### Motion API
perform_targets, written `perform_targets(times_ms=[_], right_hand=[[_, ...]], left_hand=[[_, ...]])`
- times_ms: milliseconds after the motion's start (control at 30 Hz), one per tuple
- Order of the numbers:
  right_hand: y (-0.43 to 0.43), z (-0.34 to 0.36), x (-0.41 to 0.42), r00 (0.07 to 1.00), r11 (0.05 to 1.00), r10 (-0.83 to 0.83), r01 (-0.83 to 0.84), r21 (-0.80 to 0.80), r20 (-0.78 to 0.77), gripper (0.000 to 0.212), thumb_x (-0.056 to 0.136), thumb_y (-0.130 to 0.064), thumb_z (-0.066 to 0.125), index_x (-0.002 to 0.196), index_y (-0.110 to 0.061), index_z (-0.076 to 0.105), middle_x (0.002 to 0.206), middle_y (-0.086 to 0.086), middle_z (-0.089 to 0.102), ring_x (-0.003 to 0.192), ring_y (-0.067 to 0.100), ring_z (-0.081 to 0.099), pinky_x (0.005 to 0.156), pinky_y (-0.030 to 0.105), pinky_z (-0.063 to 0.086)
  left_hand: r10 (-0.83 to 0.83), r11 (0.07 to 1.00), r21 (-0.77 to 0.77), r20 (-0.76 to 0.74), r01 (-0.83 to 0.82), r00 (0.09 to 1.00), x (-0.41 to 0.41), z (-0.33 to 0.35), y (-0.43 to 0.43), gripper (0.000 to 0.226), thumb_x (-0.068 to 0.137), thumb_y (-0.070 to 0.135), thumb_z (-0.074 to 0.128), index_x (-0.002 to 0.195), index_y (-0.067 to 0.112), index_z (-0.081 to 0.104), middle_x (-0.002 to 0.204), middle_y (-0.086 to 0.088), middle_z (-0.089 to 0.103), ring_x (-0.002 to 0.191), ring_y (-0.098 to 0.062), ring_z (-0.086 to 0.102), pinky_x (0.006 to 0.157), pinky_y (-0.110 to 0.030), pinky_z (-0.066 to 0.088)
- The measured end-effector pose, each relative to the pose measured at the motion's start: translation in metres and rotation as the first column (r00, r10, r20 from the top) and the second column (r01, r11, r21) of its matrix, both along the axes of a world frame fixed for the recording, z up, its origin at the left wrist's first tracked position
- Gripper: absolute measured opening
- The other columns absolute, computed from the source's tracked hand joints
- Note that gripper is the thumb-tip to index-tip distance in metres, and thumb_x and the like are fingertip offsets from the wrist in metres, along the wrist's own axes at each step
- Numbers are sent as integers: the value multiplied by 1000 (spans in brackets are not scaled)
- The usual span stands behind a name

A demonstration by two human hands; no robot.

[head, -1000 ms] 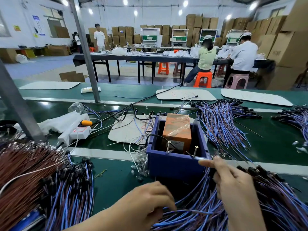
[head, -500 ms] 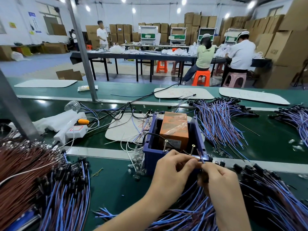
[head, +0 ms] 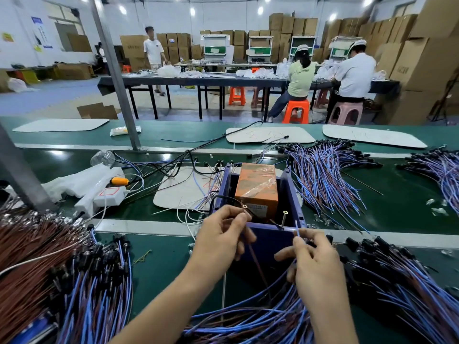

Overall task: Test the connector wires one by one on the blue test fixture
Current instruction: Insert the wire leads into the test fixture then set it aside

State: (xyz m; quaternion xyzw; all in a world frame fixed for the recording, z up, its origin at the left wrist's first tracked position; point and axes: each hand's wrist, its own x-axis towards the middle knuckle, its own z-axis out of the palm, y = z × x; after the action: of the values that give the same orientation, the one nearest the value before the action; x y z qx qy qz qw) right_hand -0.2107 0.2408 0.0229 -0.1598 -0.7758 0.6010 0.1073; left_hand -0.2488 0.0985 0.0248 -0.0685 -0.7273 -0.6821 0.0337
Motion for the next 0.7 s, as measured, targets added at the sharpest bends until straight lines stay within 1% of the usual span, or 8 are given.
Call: perform_targets(times_ms=[100, 200, 300, 400, 467, 567, 600, 700], right_hand=[[-3, 1, 0, 1000, 1000, 24, -24, -6, 13, 13, 100, -17, 45, 90, -25, 48, 64, -8, 71, 34, 3, 38, 47, 25, 36], [-9, 2, 0, 999, 998, 46, -46, 34, -7, 14, 98, -17, 50, 87, -27, 53, 61, -10, 70, 35, 1, 42, 48, 21, 36], [-12, 1, 0, 999, 999, -4, 6, 52, -43, 15, 96, -18, 53, 84, -27, 54, 58, -13, 69, 37, -3, 46, 55, 24, 37], [-8, -3, -1, 995, 995, -77, 80, 61, -58, 16, 96, -19, 52, 82, -27, 53, 56, -17, 67, 38, -1, 45, 53, 23, 34], [-5, -5, -2, 993, 993, -103, 106, 51, -56, 17, 97, -20, 51, 81, -28, 53, 55, -18, 66, 37, 1, 43, 53, 24, 32], [-4, -8, -4, 992, 993, -112, 114, 35, -50, 19, 97, -20, 52, 81, -29, 52, 56, -17, 67, 40, 4, 39, 54, 26, 33], [-5, -9, -4, 993, 993, -109, 111, 34, -51, 18, 97, -20, 52, 81, -29, 52, 56, -17, 67, 38, 5, 41, 53, 25, 32], [-7, -9, -5, 994, 995, -89, 91, 34, -56, 15, 97, -20, 52, 83, -27, 54, 55, -17, 67, 41, -4, 49, 51, 22, 32]], left_hand=[[53, 997, -52, 56, -50, 997, -4, -6, -17, 21, 97, 12, 51, 85, 12, 68, 52, 4, 57, 39, -6, 42, 40, -18, 40], [103, 993, -72, 77, -98, 992, -7, -10, -25, 21, 96, 12, 52, 83, 11, 69, 51, 3, 58, 39, -6, 44, 41, -18, 41], [73, 992, -104, 76, -65, 994, -8, -12, -25, 20, 96, 11, 53, 82, 10, 68, 50, 4, 58, 39, -7, 44, 41, -18, 40], [36, 984, -177, 70, -23, 997, -10, -12, -21, 20, 95, 14, 55, 81, 13, 69, 50, 4, 58, 39, -8, 44, 43, -20, 41], [33, 981, -195, 75, -18, 997, -12, -13, -19, 20, 95, 16, 55, 82, 14, 69, 51, 5, 59, 39, -9, 45, 44, -20, 41], [39, 981, -191, 82, -23, 996, -13, -14, -18, 20, 95, 16, 55, 82, 15, 69, 51, 5, 59, 40, -9, 45, 45, -22, 41], [37, 982, -187, 83, -21, 996, -13, -14, -18, 20, 95, 16, 55, 82, 14, 69, 51, 5, 59, 40, -9, 45, 45, -22, 41], [28, 984, -179, 79, -13, 996, -13, -14, -17, 20, 95, 15, 55, 82, 14, 69, 51, 4, 58, 40, -9, 44, 44, -21, 41]])
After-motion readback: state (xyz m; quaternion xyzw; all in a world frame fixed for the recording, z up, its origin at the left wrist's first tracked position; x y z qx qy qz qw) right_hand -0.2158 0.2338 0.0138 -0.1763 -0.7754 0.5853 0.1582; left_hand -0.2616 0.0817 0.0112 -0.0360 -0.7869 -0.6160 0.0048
